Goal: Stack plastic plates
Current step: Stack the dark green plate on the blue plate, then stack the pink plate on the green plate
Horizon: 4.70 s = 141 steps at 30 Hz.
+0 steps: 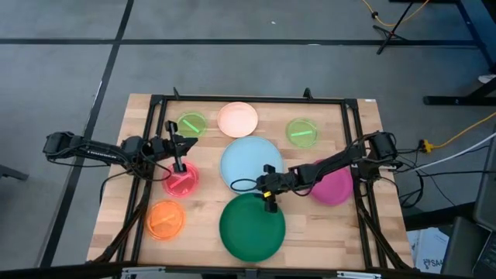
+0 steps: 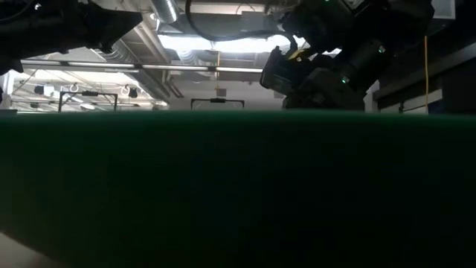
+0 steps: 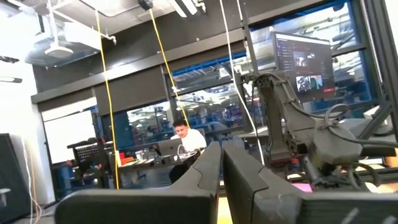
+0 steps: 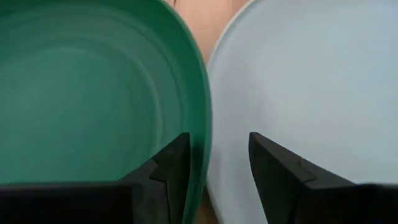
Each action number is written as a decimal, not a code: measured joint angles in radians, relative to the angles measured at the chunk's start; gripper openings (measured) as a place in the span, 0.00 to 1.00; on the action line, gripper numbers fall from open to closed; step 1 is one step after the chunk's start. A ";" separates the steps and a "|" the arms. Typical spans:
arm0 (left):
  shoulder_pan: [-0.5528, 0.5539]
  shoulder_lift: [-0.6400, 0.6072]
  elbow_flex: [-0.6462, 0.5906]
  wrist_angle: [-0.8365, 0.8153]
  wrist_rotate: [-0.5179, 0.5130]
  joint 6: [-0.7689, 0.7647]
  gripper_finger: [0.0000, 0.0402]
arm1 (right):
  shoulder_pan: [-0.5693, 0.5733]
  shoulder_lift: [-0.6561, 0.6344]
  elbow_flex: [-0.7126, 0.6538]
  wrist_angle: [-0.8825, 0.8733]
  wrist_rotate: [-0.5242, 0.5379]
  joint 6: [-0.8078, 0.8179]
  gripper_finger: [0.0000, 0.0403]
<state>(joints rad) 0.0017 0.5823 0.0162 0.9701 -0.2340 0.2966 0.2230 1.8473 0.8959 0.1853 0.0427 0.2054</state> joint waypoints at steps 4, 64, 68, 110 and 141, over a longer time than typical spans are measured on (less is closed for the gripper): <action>0.000 0.000 0.000 -0.006 0.014 -0.028 0.02 | 0.000 0.000 0.000 0.004 0.000 -0.026 0.35; 0.000 0.000 0.001 0.042 -0.045 0.003 0.02 | -0.205 -0.325 0.011 -0.110 -0.033 -0.128 0.00; 0.000 0.000 0.001 0.042 -0.045 0.003 0.02 | -0.278 -0.351 0.011 -0.112 -0.035 -0.131 0.00; 0.033 0.000 0.001 0.045 -0.038 -0.053 0.02 | -0.525 -0.162 0.012 -0.080 -0.054 -0.211 0.06; 0.033 0.000 0.001 0.048 -0.038 -0.059 0.02 | -0.523 -0.587 0.204 -1.065 -0.052 -0.289 0.24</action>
<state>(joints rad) 0.0345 0.5823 0.0170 1.0183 -0.2718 0.2374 -0.3004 1.2599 1.0996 -0.8801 -0.0093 -0.0841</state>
